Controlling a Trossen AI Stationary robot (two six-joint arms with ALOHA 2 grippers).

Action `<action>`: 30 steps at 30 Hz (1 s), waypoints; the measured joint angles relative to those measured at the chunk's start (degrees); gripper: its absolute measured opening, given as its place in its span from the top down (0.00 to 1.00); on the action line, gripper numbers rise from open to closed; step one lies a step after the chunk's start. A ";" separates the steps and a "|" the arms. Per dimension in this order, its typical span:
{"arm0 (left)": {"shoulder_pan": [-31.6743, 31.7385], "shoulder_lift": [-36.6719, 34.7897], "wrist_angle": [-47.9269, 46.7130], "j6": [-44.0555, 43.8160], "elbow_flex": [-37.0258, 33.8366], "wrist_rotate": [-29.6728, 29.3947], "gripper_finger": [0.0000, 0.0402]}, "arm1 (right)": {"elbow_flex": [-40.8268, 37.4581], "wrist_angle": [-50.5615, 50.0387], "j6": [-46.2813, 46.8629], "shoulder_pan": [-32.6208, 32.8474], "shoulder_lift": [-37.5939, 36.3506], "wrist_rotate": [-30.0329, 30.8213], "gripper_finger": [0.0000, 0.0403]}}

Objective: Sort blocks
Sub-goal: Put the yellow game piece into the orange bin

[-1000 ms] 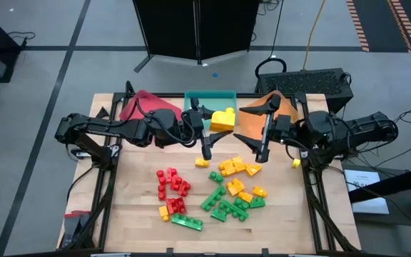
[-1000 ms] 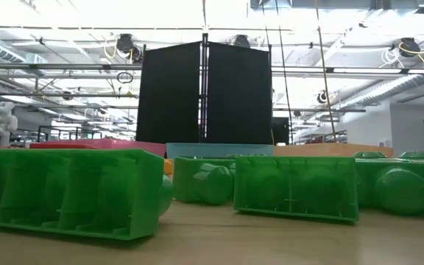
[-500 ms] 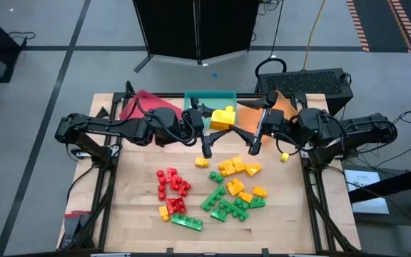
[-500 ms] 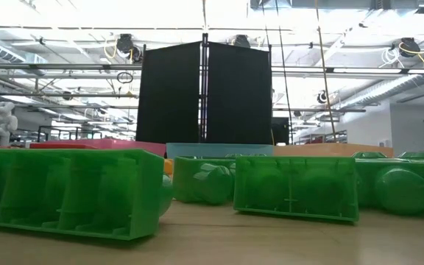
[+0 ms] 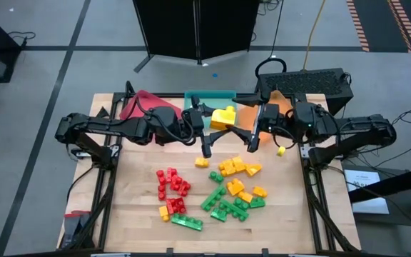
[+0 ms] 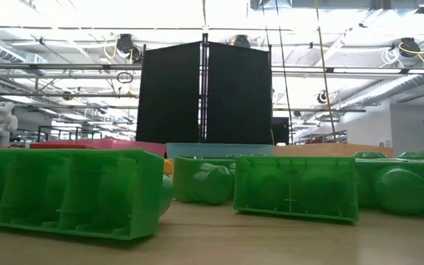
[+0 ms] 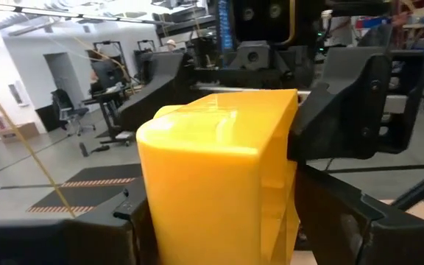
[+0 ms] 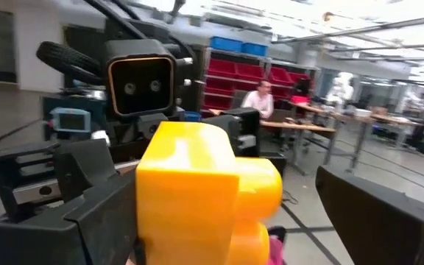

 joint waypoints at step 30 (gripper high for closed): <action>-0.05 0.02 -0.54 0.33 -0.07 -0.47 0.37 | 0.04 2.71 0.14 -0.99 3.15 -4.28 0.36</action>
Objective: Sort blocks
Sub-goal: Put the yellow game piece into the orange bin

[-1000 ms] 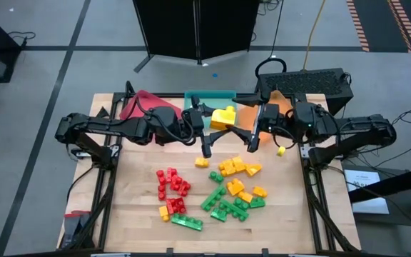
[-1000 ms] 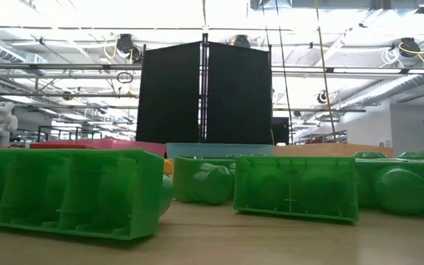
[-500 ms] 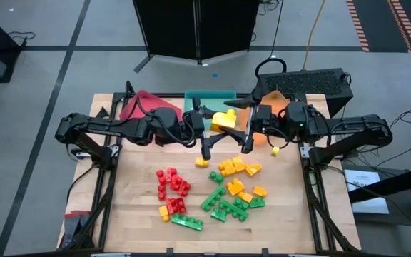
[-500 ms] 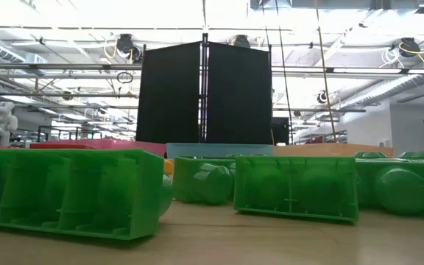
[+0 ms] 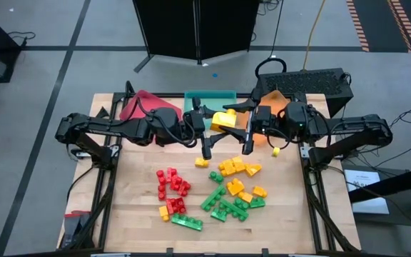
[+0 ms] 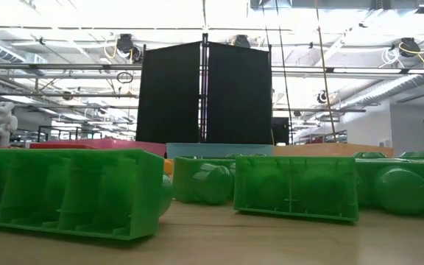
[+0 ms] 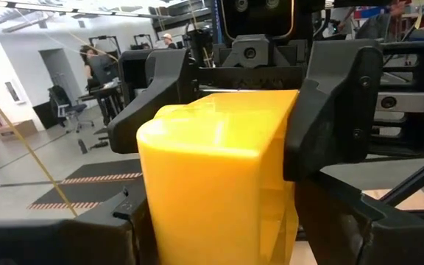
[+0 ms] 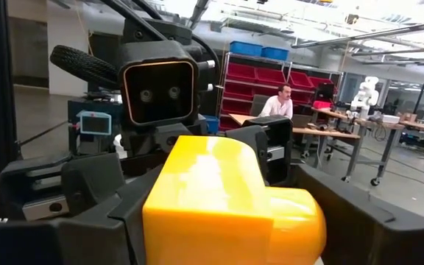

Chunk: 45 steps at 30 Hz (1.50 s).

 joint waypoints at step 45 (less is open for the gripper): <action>4.54 -6.21 -31.07 -8.59 -0.87 -4.13 0.04 | -5.41 -27.03 0.61 -17.81 -23.98 7.97 0.36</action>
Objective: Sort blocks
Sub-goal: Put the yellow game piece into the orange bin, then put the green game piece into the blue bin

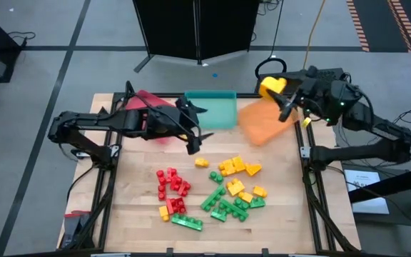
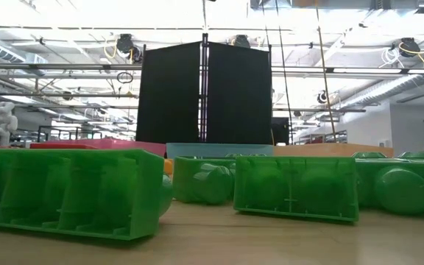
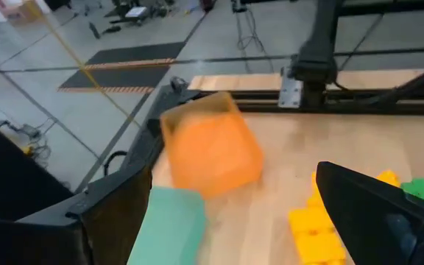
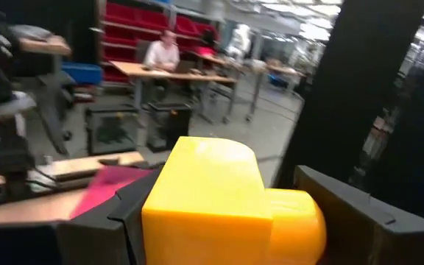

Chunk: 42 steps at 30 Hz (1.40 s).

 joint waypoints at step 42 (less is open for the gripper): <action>2.34 -13.50 38.40 -20.98 -42.75 3.20 0.04 | -50.64 34.86 23.37 -20.25 3.98 -5.65 0.22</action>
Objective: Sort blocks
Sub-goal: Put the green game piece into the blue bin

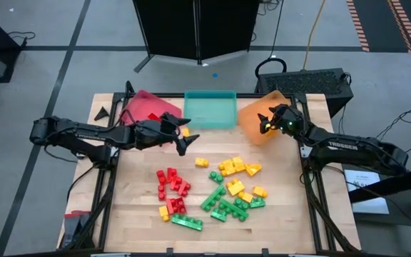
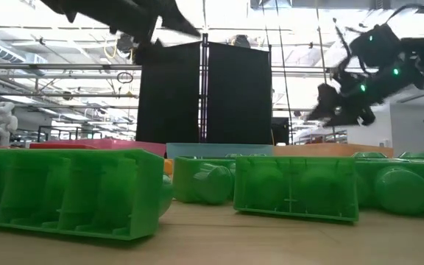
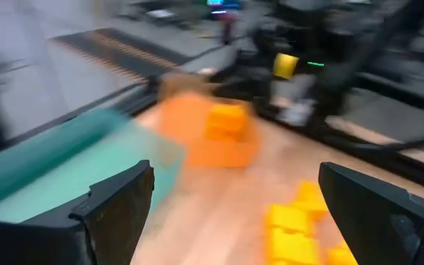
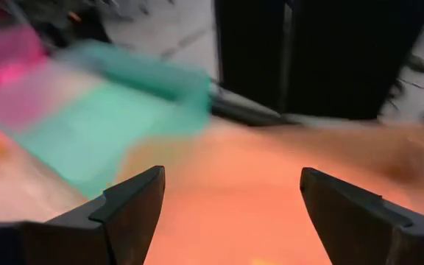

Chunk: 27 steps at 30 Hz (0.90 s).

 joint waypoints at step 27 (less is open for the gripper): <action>-6.64 32.38 -0.59 18.72 11.60 20.17 0.04 | 20.05 -14.45 -7.30 4.13 -2.15 -11.28 0.22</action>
